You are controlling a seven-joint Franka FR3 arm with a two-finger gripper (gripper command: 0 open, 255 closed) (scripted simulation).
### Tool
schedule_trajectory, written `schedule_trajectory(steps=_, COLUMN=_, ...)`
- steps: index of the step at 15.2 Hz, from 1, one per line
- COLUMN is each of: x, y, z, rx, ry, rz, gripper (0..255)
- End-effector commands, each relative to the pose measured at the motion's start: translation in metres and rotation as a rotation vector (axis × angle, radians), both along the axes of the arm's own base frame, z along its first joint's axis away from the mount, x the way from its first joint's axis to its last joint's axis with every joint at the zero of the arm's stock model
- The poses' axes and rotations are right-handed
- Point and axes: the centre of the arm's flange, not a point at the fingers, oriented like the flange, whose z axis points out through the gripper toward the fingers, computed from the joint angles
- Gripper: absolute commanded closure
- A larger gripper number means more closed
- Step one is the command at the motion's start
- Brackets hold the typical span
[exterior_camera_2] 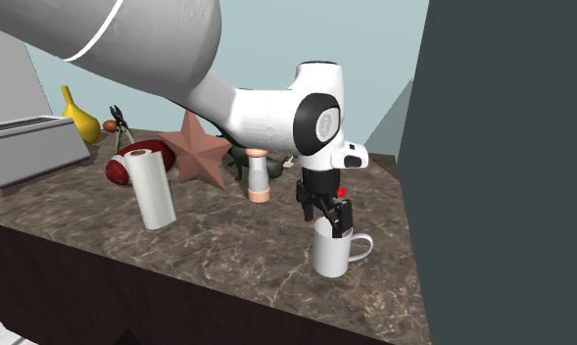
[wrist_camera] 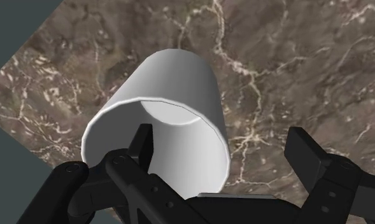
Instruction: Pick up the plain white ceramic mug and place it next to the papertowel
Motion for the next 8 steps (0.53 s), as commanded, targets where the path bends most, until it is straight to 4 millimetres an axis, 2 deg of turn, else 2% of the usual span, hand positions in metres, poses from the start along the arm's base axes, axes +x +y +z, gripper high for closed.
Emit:
schedule_trajectory(steps=1, x=0.0, y=0.0001, z=-0.0007, rx=0.0, ry=0.0, rz=0.0, gripper=0)
schedule_trajectory(steps=5, x=0.0, y=0.0001, z=-0.0007, rx=0.0, ry=0.0, rz=0.0, gripper=0)
schedule_trajectory(steps=6, x=0.0, y=0.0001, z=-0.0007, rx=0.0, ry=0.0, rz=0.0, gripper=255)
schedule_trajectory(steps=8, x=0.0, y=0.0001, z=-0.0007, rx=0.0, ry=0.0, rz=0.0, gripper=255)
